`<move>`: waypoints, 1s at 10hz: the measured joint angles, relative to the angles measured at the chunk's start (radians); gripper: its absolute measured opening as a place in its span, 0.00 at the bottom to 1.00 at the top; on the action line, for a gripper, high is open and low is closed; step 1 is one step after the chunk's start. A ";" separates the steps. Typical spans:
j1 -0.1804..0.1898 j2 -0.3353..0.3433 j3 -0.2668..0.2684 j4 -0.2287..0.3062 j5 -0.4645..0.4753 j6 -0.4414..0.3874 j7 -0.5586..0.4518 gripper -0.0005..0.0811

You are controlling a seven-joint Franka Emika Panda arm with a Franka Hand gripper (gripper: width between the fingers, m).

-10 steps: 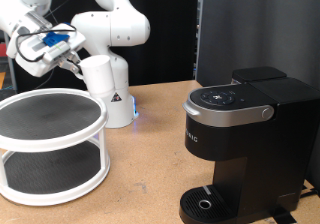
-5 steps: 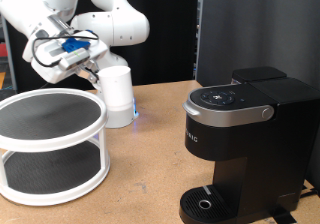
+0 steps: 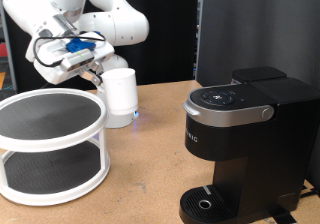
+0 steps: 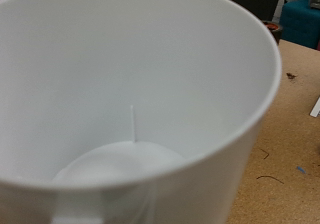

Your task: Make a cup of coffee with the keurig machine

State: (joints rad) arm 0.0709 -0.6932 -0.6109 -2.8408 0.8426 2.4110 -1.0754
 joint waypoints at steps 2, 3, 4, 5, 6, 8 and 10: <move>0.074 0.040 0.021 0.008 0.077 0.095 -0.001 0.10; 0.101 0.061 0.021 0.014 0.097 0.113 -0.007 0.10; 0.116 0.078 0.021 0.017 0.105 0.117 -0.010 0.10; 0.125 0.088 0.021 0.018 0.112 0.123 -0.015 0.10; 0.129 0.091 0.021 0.018 0.118 0.130 -0.022 0.10; 0.129 0.093 0.021 0.022 0.116 0.129 -0.018 0.10; 0.144 0.100 0.024 0.021 0.142 0.153 -0.023 0.10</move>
State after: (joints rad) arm 0.2151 -0.5930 -0.5864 -2.8193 0.9844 2.5642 -1.0986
